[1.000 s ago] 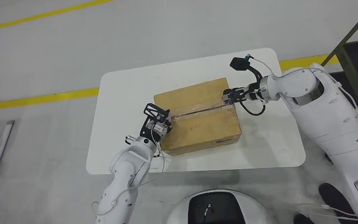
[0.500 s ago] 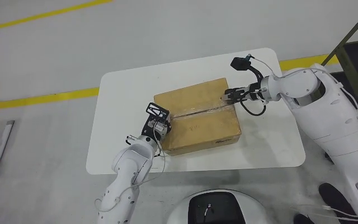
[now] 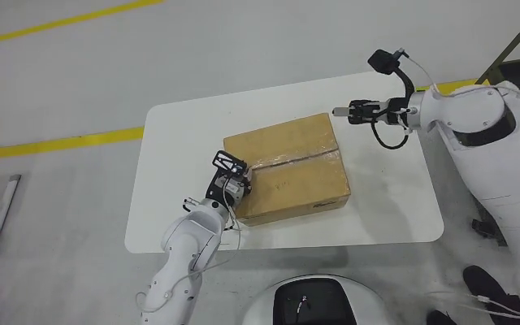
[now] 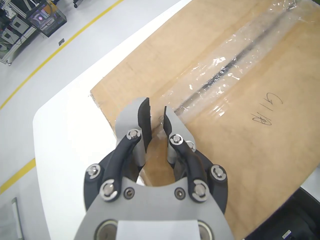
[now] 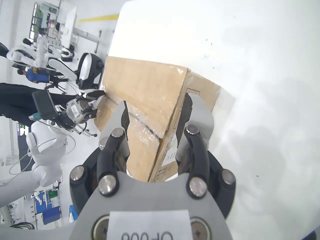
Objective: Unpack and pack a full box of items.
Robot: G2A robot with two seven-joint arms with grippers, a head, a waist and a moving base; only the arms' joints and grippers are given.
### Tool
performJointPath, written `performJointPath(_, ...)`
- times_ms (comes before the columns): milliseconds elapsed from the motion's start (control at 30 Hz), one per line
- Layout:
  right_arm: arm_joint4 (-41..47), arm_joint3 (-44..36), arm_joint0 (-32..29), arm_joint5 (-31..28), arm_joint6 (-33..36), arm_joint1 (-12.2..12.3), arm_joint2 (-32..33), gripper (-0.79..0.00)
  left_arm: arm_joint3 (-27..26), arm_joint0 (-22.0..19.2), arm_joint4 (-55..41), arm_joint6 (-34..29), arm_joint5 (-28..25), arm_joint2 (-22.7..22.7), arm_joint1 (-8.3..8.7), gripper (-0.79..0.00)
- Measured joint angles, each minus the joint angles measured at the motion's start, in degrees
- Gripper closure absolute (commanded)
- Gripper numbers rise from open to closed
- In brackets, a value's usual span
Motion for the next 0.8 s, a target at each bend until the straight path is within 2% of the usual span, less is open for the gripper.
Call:
performJointPath(67, 0.9, -1.1, -1.3, -0.9, -2.7, 0.1, 1.0, -0.259, -0.4, 0.1, -0.3, -0.1, -0.2, -0.2, 0.01, -0.785)
performJointPath(100, 1.5, -2.0, -2.2, -1.6, -4.8, 0.1, 1.6, -0.145, -0.7, 0.1, -0.4, -0.2, -0.2, -0.3, 0.02, -0.785)
performJointPath(167, 2.6, -3.4, -3.7, -2.8, -7.9, 0.1, 2.4, 0.0, -1.3, 0.2, -0.8, -0.1, -0.2, -0.7, 0.04, -0.785)
performJointPath(333, 4.5, -7.3, -7.8, -6.6, -15.3, 0.1, 3.6, 0.0, -4.0, 1.4, -2.1, 0.2, -0.5, -3.0, 0.3, -0.785)
performJointPath(467, 3.8, -9.9, -10.2, -9.0, -20.1, -0.1, 2.9, 0.0, -6.5, 3.4, -3.4, 0.6, -0.7, -6.5, 0.69, -0.785)
performJointPath(633, 1.1, -12.8, -13.0, -10.7, -26.4, -0.8, -0.9, 0.0, -9.4, 7.9, -5.9, 0.6, 2.1, -12.8, 1.14, -0.785)
performJointPath(800, -4.2, -14.7, -15.3, -12.3, -32.6, -1.5, -5.0, 0.0, -12.3, 12.0, -2.8, 1.2, 4.4, -18.4, 1.62, -0.785)
